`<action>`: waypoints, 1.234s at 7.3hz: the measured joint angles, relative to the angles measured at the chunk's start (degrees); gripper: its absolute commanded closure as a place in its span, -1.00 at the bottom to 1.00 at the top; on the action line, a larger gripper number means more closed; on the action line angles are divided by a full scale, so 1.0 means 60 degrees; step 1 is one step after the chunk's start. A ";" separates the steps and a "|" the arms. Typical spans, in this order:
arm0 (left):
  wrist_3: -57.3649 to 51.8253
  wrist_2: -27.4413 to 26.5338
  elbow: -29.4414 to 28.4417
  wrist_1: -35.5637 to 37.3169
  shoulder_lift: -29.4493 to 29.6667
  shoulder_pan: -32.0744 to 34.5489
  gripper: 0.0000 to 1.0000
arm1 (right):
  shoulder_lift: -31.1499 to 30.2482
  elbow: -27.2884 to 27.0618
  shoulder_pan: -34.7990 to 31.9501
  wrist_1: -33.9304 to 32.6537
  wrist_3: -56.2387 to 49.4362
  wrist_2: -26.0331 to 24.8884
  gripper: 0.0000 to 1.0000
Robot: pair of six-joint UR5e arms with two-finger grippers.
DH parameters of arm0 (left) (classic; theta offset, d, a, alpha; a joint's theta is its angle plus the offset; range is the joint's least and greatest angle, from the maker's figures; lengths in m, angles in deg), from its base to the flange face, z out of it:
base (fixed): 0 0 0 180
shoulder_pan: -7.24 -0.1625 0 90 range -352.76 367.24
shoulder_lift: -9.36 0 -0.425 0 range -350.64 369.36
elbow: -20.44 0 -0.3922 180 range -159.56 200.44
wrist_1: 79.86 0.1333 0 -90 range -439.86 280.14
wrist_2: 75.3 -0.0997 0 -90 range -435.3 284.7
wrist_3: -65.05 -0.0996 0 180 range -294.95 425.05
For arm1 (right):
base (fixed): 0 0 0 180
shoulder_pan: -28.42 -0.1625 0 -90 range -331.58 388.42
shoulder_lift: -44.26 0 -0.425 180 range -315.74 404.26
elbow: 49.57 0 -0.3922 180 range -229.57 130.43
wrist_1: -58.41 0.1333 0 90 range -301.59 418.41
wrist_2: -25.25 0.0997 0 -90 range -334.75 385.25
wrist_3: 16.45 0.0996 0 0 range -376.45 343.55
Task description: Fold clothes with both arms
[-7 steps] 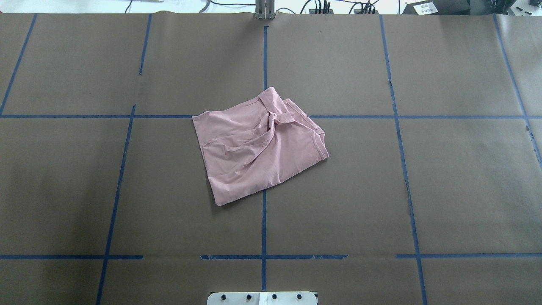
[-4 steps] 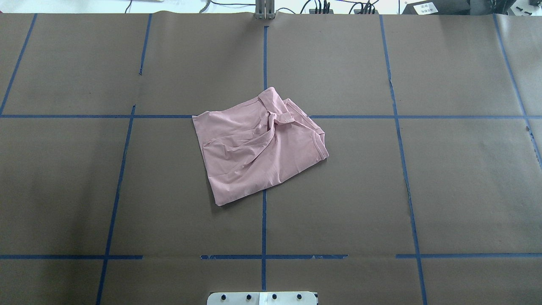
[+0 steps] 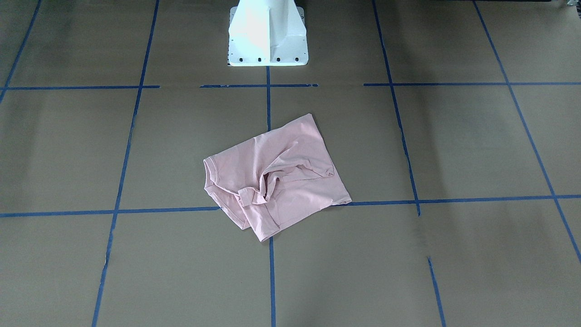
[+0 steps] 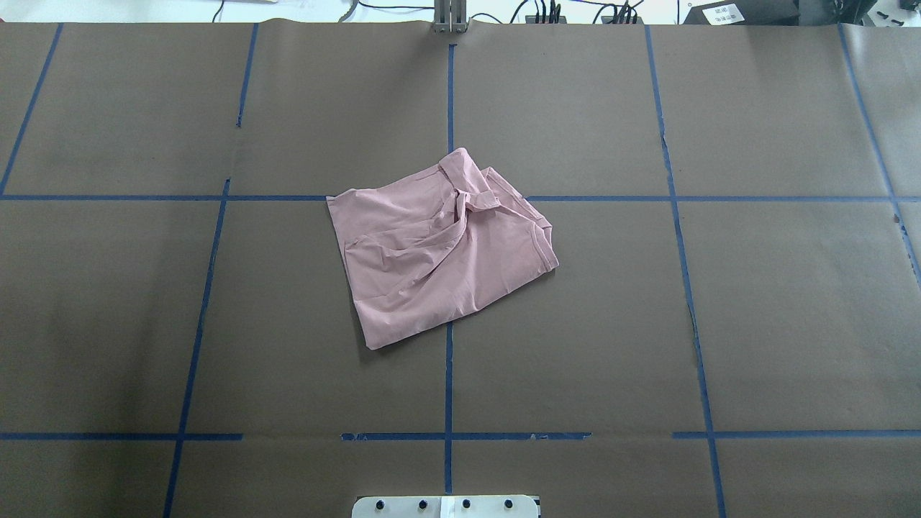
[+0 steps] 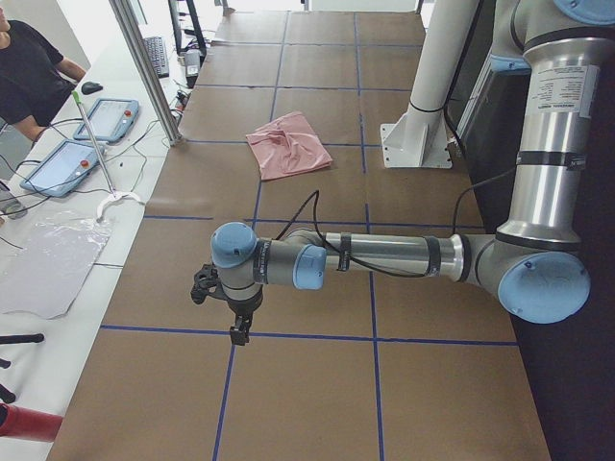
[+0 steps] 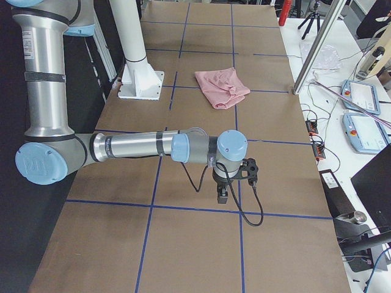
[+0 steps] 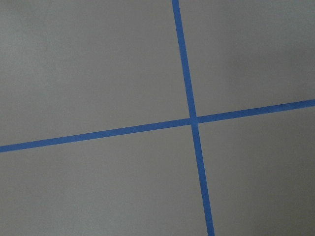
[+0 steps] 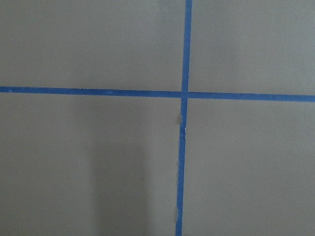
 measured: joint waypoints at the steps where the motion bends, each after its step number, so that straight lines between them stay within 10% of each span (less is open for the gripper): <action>1: 0.0000 0.0000 -0.0020 0.0006 -0.0019 0.0000 -1.00 | -0.0001 0.0095 -0.0029 0.0002 -0.0007 -0.0012 -1.00; 9: 0.0080 0.0015 -0.0075 -0.0027 -0.0073 -0.0014 -1.00 | 0.0058 0.0282 -0.0068 0.0017 -0.0007 -0.0089 -1.00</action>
